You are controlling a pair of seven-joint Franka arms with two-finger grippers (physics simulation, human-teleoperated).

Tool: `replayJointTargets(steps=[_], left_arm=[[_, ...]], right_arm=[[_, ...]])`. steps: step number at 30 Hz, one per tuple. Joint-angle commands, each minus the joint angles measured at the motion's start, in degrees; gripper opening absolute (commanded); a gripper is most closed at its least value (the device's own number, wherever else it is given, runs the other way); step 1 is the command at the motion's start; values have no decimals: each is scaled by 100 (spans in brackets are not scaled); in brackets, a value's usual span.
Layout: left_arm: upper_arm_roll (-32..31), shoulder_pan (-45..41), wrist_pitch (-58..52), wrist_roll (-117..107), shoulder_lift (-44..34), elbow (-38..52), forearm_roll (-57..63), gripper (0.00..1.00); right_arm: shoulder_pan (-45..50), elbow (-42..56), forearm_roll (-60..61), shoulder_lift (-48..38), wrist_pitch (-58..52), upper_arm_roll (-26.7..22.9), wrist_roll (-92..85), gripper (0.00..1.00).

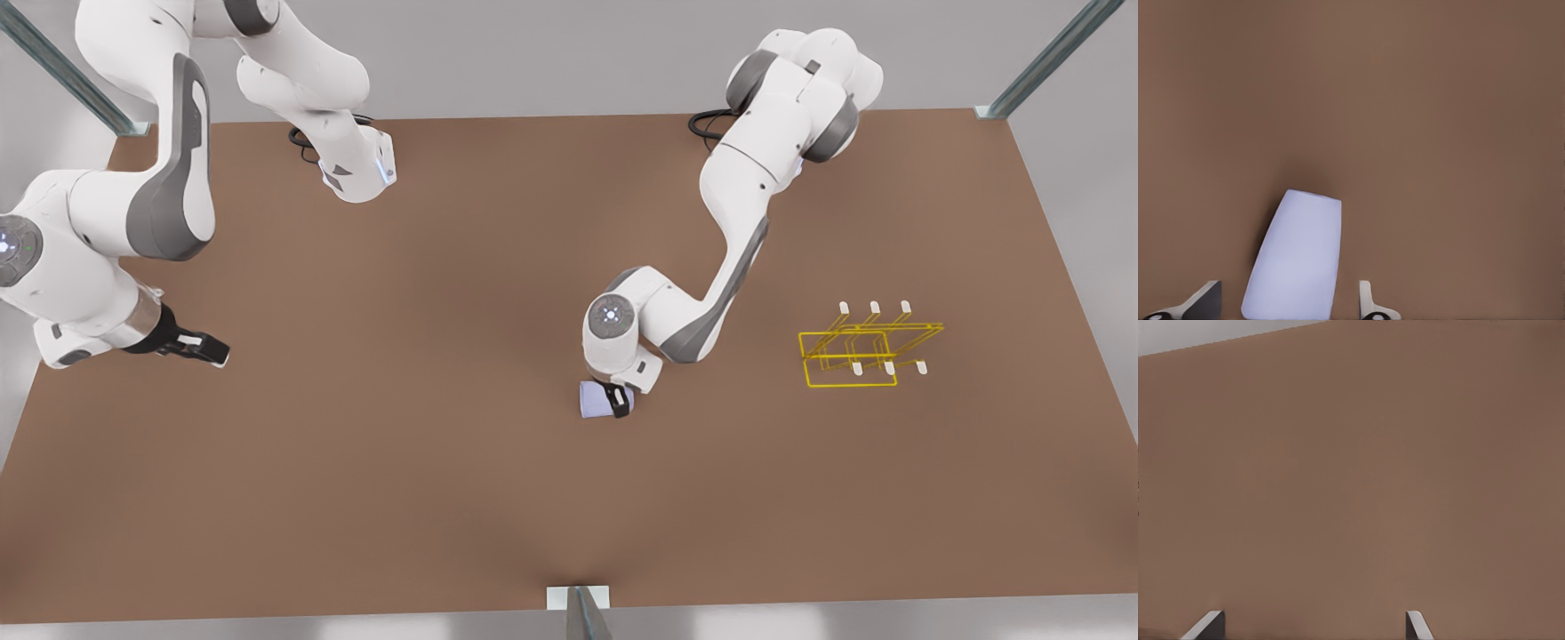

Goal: Place the cup on the cup holder

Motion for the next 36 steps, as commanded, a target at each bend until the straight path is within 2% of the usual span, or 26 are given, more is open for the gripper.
replayJointTargets(steps=[1, 12, 36], left_arm=[[18, 9, 211, -519, 9, 8, 56, 100], [18, -141, 545, -492, 457, -9, 505, 100], [36, -343, 941, -545, 932, 87, 672, 100]], right_arm=[[12, 12, -17, 25, 206, -1, -1374, 100], [21, 171, -17, 140, 100, 52, -1365, 100], [29, 320, -8, 228, 65, 52, -1242, 100]])
